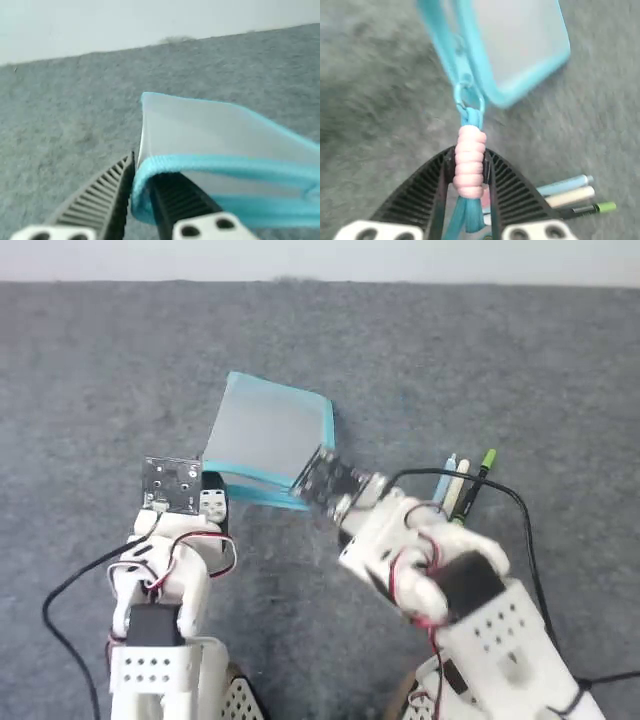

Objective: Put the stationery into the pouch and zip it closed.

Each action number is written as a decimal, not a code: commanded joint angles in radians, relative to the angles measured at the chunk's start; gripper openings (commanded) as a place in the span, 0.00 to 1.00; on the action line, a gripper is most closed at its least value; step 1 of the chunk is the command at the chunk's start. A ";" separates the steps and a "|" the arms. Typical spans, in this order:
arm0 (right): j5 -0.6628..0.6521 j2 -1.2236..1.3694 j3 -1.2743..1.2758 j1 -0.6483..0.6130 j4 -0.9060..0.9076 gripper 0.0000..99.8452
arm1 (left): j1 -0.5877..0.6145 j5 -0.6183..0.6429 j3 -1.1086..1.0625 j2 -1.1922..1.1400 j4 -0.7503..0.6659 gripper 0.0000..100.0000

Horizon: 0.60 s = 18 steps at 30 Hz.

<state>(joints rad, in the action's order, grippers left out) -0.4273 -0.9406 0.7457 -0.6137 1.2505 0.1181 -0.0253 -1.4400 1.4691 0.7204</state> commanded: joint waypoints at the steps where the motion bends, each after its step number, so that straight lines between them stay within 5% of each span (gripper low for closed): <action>1: -0.023 0.081 -0.008 0.116 -0.056 0.01 | 0.049 0.020 -0.008 0.009 -0.068 0.01; 10: 0.038 0.137 -0.018 0.147 -0.076 0.04 | 0.046 0.023 -0.024 0.009 -0.071 0.01; 18: 0.097 -0.048 -0.127 0.091 0.153 0.51 | 0.046 0.046 -0.039 0.009 -0.071 0.01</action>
<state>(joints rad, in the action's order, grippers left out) -0.3475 -0.8838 0.7196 -0.5033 1.3057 0.1580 -0.0084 -1.4891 1.4691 0.6851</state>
